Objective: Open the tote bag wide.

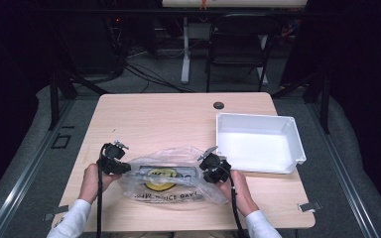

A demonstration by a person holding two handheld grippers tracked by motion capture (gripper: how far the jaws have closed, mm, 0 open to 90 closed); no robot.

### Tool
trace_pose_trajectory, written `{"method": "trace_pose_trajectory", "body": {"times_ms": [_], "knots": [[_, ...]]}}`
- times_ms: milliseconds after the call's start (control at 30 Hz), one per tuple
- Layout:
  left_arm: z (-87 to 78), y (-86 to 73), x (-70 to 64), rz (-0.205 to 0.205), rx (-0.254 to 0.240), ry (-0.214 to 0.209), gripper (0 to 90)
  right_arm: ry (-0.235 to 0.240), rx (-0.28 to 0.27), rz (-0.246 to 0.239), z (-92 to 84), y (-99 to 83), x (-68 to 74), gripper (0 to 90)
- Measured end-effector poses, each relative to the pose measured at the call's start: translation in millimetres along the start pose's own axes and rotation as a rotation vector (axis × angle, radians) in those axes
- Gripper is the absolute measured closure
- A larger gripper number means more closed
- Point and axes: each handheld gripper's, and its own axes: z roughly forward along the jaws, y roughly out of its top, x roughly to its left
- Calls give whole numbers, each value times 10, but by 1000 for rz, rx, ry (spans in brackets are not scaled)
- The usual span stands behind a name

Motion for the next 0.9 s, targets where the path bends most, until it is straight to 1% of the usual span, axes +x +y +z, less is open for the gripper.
{"method": "trace_pose_trajectory", "body": {"times_ms": [67,100,133,167,200,233,300,400,433,467,500,533,567,600,633,667,700,733,767,800,833,867,900], "knots": [[-19,-8,3,0,-8,-9,814,8,-23,9,-76,-7,-22,641],[-23,-11,4,2,-3,-10,814,20,-42,22,-113,-12,-27,603],[-24,-15,3,-2,-7,-16,814,33,-48,20,-167,-14,-40,577],[-25,-16,5,-2,-6,-18,814,38,-67,21,-221,-22,-46,553],[-26,-16,6,-1,-5,-18,815,36,-100,21,-327,-36,-40,513],[-29,-17,4,-5,-8,-20,815,36,-100,21,-327,-36,-40,513],[-34,-16,4,-4,-10,-22,813,35,-141,23,-447,-53,-12,479],[-43,-13,1,-4,-15,-24,804,37,-205,-1,-615,-61,85,459],[-47,-11,0,-4,-14,-23,803,44,-226,-17,-662,-58,130,456],[-49,-12,-2,-4,-17,-22,801,60,-244,-43,-700,-53,181,456],[-48,-13,-4,-6,-19,-24,799,84,-248,-72,-720,-46,238,453],[-51,-12,-2,-4,-20,-23,799,108,-237,-104,-716,-36,306,452],[-53,-13,-1,-4,-19,-23,798,121,-226,-136,-693,-29,382,444],[-54,-14,1,-3,-18,-23,797,122,-203,-169,-648,-21,451,416],[-55,-17,2,-3,-19,-24,797,117,-177,-187,-591,-16,507,384],[-57,-20,3,-5,-20,-24,797,114,-162,-185,-518,-21,547,366],[-60,-24,3,-8,-19,-24,797,106,-136,-189,-448,-25,566,361],[-61,-26,7,-7,-20,-24,797,89,-109,-189,-392,-34,574,373],[-63,-30,12,-7,-19,-23,798,75,-90,-186,-343,-45,569,409],[-62,-32,16,-7,-19,-23,799,66,-70,-184,-309,-55,553,485],[-62,-33,20,-8,-16,-26,800,57,-62,-179,-290,-66,531,577],[-61,-34,23,-8,-16,-27,801,56,-60,-171,-281,-77,503,644],[-60,-34,23,-8,-16,-28,803,65,-64,-160,-278,-88,479,728]]}}
